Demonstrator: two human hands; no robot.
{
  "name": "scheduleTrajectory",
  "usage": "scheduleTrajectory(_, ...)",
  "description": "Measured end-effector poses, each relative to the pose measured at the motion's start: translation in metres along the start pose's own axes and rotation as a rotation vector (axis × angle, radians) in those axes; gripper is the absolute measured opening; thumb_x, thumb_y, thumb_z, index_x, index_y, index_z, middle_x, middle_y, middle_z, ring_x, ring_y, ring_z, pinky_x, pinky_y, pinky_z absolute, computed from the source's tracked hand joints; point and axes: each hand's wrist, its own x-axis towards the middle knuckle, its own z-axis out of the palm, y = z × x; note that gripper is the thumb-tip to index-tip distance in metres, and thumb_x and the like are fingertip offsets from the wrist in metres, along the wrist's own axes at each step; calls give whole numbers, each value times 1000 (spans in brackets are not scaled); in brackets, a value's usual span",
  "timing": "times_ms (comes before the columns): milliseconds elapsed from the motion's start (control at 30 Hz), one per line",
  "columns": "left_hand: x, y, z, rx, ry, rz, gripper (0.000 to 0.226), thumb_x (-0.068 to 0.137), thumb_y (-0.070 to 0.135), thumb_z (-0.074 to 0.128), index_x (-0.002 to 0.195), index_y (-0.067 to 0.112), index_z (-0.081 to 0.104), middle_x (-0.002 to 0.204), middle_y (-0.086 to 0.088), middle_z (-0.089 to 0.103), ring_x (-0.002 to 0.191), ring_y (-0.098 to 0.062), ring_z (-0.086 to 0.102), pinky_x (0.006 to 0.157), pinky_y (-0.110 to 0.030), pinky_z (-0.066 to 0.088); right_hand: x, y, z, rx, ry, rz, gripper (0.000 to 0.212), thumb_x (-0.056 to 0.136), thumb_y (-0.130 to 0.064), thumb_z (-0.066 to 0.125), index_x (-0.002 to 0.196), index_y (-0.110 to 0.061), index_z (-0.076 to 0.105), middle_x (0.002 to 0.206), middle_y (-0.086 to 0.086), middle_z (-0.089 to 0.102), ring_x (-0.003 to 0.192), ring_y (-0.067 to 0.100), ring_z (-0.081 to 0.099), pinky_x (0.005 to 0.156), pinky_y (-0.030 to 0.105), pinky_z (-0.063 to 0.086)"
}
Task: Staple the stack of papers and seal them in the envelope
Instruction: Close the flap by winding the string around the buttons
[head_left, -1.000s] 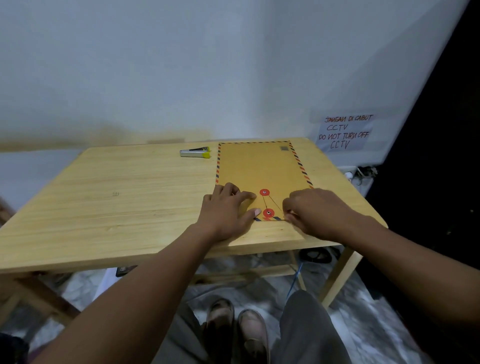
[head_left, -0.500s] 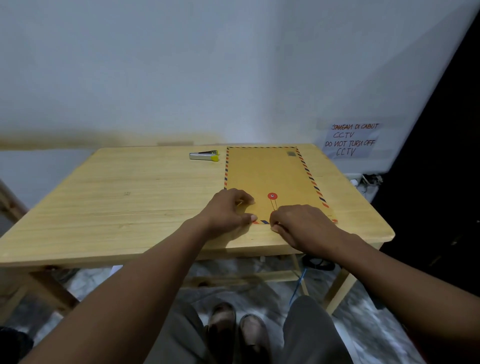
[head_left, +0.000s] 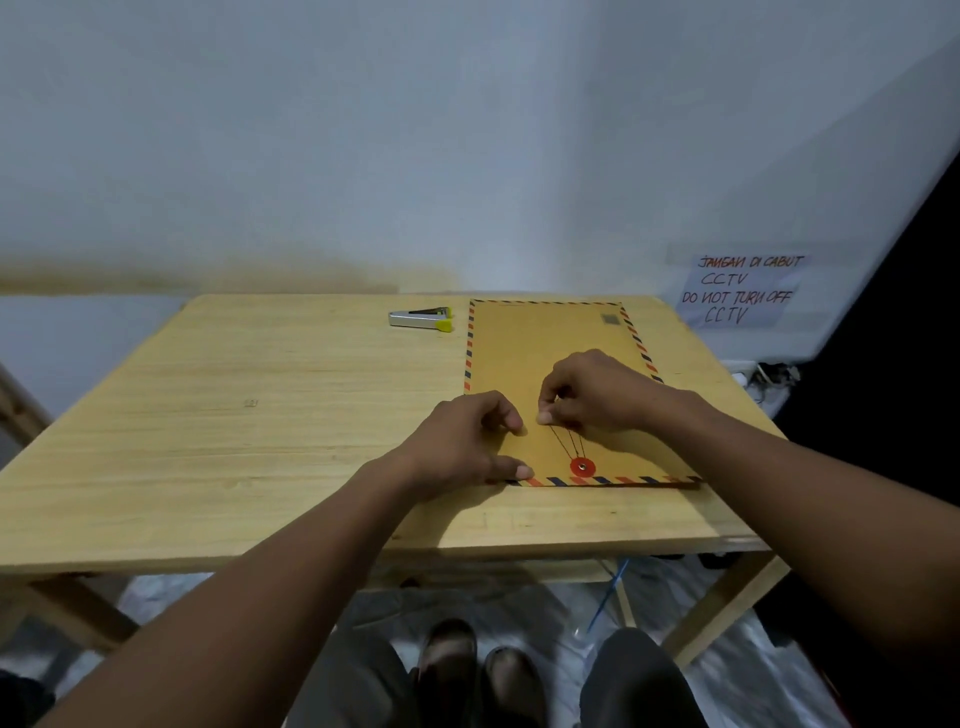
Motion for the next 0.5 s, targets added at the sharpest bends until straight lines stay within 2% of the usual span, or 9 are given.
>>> scheduleTrajectory(167,8,4,-4,12,-54,-29,44,69,32,90,105,28,66,110,11,60,104,-8,54,82,-24,50,14,22,-5,155,7,87,7,84,-28,77,85,-23,72,79,-7,67,77,10,61,63,24,42)
scheduleTrajectory(267,13,5,-5,27,-83,-46,45,68,34,91,105,29,66,112,10,59,108,-12,54,81,-23,49,11,34,-8,206,34,130,7,84,-28,76,86,-22,73,77,-8,66,74,10,59,62,24,41)
scheduleTrajectory(400,15,7,-6,19,-101,-71,46,67,32,91,105,28,66,108,13,57,103,-11,54,73,-20,46,3,45,-6,226,82,154,7,86,-27,75,84,-22,71,70,-12,61,66,4,53,60,23,39)
scheduleTrajectory(500,13,9,-5,13,-101,-82,47,67,31,92,106,26,66,109,12,57,104,-12,55,74,-21,48,-3,48,-5,208,106,161,7,87,-27,74,85,-22,70,69,-13,60,66,3,52,59,21,38)
